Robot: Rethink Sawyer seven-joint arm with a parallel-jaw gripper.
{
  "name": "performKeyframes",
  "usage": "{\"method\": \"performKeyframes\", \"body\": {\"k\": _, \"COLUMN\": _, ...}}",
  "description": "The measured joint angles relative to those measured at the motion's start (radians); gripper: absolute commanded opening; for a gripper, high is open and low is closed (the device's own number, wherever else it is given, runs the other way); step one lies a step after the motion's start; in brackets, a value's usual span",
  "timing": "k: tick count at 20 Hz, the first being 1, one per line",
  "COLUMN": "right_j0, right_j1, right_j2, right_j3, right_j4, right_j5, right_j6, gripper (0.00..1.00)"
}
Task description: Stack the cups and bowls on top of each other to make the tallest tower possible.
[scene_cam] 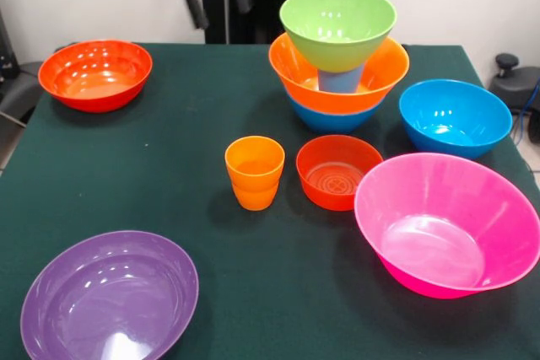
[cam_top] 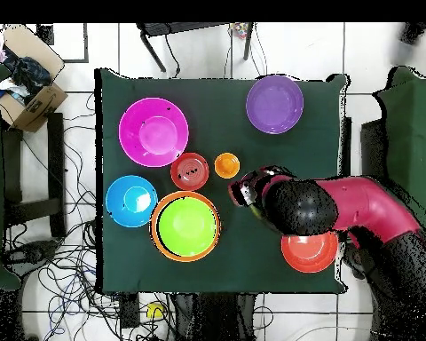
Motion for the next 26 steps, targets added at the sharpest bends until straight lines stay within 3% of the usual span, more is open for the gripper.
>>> {"method": "performKeyframes", "body": {"k": 7, "right_j0": 0.004, "right_j1": 0.121, "right_j2": -0.036, "right_j3": -0.137, "right_j4": -0.127, "right_j5": 0.000, "right_j6": 0.000, "gripper": 1.00}}
{"method": "performKeyframes", "body": {"k": 12, "right_j0": 0.003, "right_j1": 0.192, "right_j2": -0.050, "right_j3": -0.186, "right_j4": -0.177, "right_j5": 0.000, "right_j6": 0.000, "gripper": 1.00}}
{"method": "performKeyframes", "body": {"k": 19, "right_j0": 0.003, "right_j1": 0.266, "right_j2": -0.054, "right_j3": -0.203, "right_j4": -0.221, "right_j5": -0.003, "right_j6": 0.000, "gripper": 1.00}}
{"method": "performKeyframes", "body": {"k": 26, "right_j0": 0.006, "right_j1": 0.285, "right_j2": -0.057, "right_j3": -0.205, "right_j4": -0.230, "right_j5": -0.011, "right_j6": 0.000, "gripper": 1.00}}
